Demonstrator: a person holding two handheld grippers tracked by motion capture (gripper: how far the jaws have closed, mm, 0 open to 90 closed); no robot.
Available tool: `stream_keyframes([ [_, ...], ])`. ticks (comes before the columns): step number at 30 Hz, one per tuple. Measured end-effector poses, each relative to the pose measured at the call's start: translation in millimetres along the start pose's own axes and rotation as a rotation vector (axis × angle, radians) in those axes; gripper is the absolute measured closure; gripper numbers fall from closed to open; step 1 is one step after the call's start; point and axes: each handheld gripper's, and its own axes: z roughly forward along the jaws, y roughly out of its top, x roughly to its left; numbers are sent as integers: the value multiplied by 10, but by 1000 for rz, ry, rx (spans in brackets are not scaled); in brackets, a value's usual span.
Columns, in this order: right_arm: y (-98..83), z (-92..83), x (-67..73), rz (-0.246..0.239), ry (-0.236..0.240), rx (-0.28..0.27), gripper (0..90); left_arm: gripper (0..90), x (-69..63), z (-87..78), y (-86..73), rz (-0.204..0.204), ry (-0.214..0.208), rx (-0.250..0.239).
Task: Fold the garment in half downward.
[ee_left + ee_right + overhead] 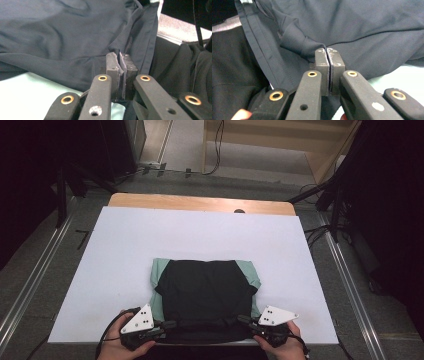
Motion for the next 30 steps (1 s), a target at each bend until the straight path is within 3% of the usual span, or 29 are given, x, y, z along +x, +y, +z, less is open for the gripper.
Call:
stream_keyframes([
  [5,-38,-1,-2,5,4,7,866,865,-33,14,-16,11,-23,24],
  [8,-69,-22,-8,21,14,6,859,857,-23,26,-46,-11,-57,9],
  [10,-79,-45,-17,42,39,-6,809,795,2,12,-67,-35,-84,-9],
  [12,-78,-82,-33,57,93,-35,711,715,29,-26,-68,-57,-112,-42],
  [15,-67,-136,-52,70,113,-66,610,614,73,-103,-59,-91,-119,-106],
  [19,-65,-173,-74,81,114,-87,553,544,120,-168,-64,-119,-76,-139],
  [30,-31,-212,-128,123,30,-120,363,394,223,-240,-19,-156,36,-190],
])
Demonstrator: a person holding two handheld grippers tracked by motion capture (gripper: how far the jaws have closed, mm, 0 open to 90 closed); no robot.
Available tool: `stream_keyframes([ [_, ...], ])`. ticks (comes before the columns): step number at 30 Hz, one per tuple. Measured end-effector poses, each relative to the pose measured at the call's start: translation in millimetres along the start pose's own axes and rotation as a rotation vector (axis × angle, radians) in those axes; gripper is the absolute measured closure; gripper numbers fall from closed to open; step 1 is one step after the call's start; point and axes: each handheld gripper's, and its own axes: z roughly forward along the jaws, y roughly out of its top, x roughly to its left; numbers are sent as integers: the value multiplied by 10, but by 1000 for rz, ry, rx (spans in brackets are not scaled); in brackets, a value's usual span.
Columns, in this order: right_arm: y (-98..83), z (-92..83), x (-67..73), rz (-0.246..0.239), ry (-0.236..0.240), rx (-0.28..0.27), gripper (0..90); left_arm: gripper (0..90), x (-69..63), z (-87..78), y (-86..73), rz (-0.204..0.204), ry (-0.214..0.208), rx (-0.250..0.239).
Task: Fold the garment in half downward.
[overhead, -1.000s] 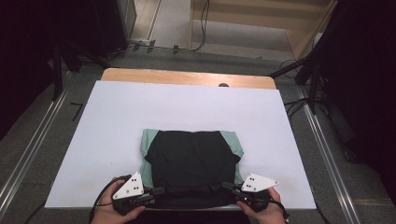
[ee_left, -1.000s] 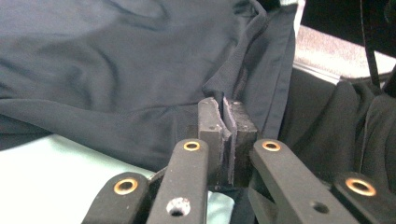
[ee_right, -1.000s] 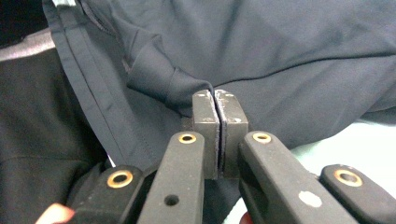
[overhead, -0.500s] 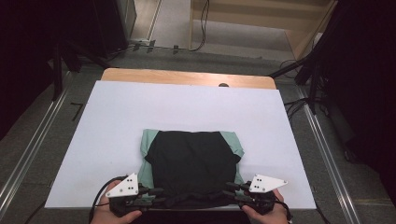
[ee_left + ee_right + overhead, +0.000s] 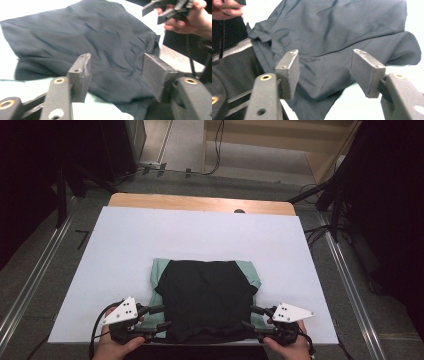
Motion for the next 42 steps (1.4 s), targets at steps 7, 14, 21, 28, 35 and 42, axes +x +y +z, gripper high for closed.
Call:
stream_keyframes([
  [7,66,-7,-58,34,-61,-30,218,273,140,-25,90,-31,70,-42],
  [14,181,29,-242,118,-115,-41,4,131,359,6,219,-72,120,-53],
  [21,326,97,-429,172,-151,-51,0,9,603,88,363,-111,167,-56],
  [28,453,229,-623,228,-173,-41,0,0,891,226,407,-188,213,-11],
  [35,518,391,-805,295,-195,6,0,0,1143,385,385,-290,223,37],
  [42,469,572,-933,338,-201,59,0,47,1222,507,374,-359,226,103],
])
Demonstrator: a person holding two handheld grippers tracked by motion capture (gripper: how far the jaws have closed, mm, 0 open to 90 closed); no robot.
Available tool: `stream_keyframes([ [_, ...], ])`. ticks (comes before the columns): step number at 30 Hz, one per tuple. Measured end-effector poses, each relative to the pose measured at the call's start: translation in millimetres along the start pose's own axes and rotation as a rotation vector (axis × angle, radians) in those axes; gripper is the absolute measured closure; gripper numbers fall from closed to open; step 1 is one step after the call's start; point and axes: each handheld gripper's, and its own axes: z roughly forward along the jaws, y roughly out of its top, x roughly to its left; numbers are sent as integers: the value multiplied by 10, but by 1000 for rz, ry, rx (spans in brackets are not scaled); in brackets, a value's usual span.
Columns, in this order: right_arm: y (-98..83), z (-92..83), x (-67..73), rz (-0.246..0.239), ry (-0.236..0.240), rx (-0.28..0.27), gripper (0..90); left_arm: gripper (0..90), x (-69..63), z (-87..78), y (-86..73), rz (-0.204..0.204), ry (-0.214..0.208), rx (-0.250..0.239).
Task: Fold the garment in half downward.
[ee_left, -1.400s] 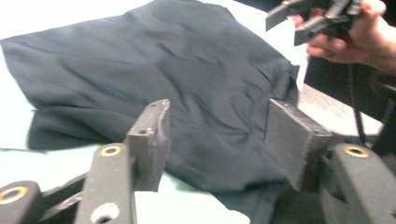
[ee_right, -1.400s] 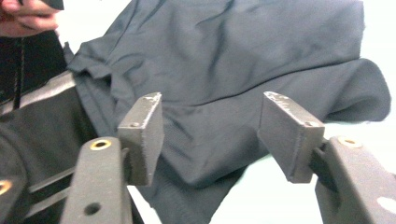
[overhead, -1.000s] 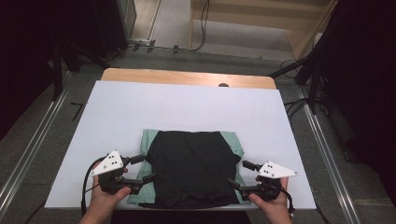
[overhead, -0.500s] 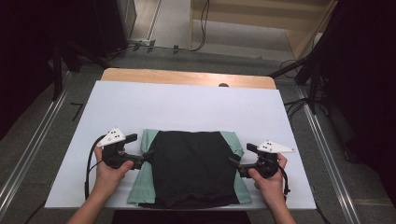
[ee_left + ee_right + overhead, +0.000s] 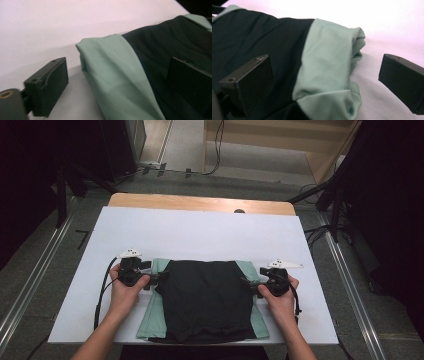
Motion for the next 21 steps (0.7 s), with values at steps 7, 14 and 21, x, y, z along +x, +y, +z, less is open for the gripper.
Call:
stream_keyframes([
  [7,-19,114,-37,31,17,56,74,166,-5,69,0,-57,0,55],
  [14,-31,137,-31,24,69,81,427,535,-30,74,4,-59,-21,65],
  [21,20,100,-18,-19,99,24,763,844,-87,32,69,6,-22,7],
])
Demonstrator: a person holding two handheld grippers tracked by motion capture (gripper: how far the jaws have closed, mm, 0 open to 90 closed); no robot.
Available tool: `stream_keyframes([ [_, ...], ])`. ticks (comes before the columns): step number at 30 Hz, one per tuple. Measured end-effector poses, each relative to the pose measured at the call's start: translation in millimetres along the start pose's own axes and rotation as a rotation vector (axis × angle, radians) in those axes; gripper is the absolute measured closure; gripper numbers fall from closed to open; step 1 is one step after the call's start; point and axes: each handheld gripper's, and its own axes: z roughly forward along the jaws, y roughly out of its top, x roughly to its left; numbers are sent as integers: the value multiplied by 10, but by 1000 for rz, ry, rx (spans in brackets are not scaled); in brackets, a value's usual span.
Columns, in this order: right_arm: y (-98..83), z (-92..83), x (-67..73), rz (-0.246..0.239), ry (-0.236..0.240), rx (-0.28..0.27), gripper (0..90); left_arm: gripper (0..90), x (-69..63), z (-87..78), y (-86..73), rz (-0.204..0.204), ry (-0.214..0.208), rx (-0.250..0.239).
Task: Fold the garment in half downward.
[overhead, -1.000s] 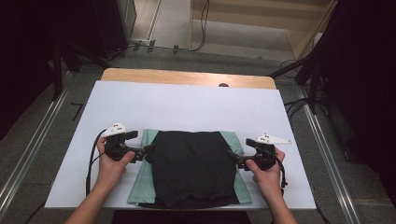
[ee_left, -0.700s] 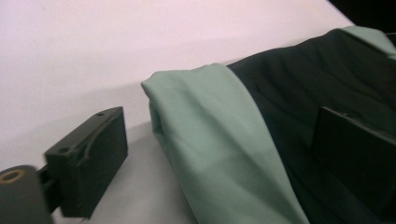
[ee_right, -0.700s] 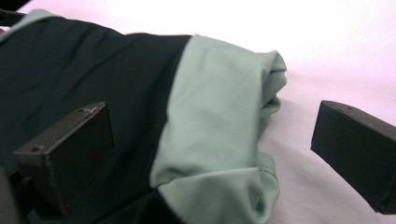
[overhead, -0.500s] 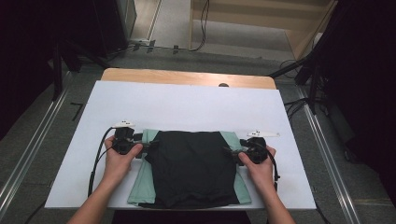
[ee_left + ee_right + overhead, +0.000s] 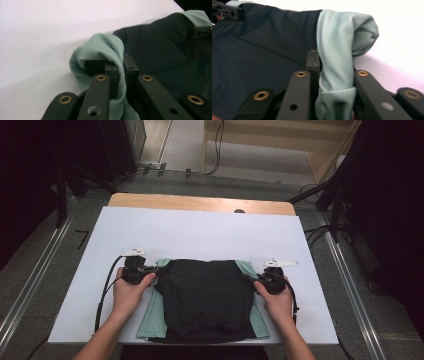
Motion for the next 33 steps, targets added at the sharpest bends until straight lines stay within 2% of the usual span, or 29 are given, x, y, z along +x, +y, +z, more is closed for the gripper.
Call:
stream_keyframes([
  [4,102,6,-7,-40,-27,-17,779,849,44,-31,79,6,21,-42],
  [13,394,154,-77,-67,-82,-93,781,847,203,41,332,13,73,-104],
  [17,431,224,-124,-58,-96,-88,763,820,267,136,362,2,67,-73],
  [19,406,245,-140,-54,-104,-82,709,755,281,150,346,-5,67,-63],
  [21,380,230,-167,-39,-77,-96,617,648,289,117,333,-9,59,-77],
  [23,368,185,-184,-38,-65,-116,478,508,283,64,318,-11,53,-103],
  [27,358,47,-190,-20,-83,-161,204,291,251,-25,307,15,47,-127],
  [29,347,-21,-168,-29,-93,-176,100,229,237,-71,308,23,34,-146],
  [31,328,-84,-134,-54,-97,-187,57,174,224,-120,316,30,23,-168],
  [32,317,-111,-112,-60,-102,-189,1,167,222,-143,322,35,21,-177],
  [33,306,-132,-92,-64,-110,-189,0,166,225,-163,330,43,18,-186],
])
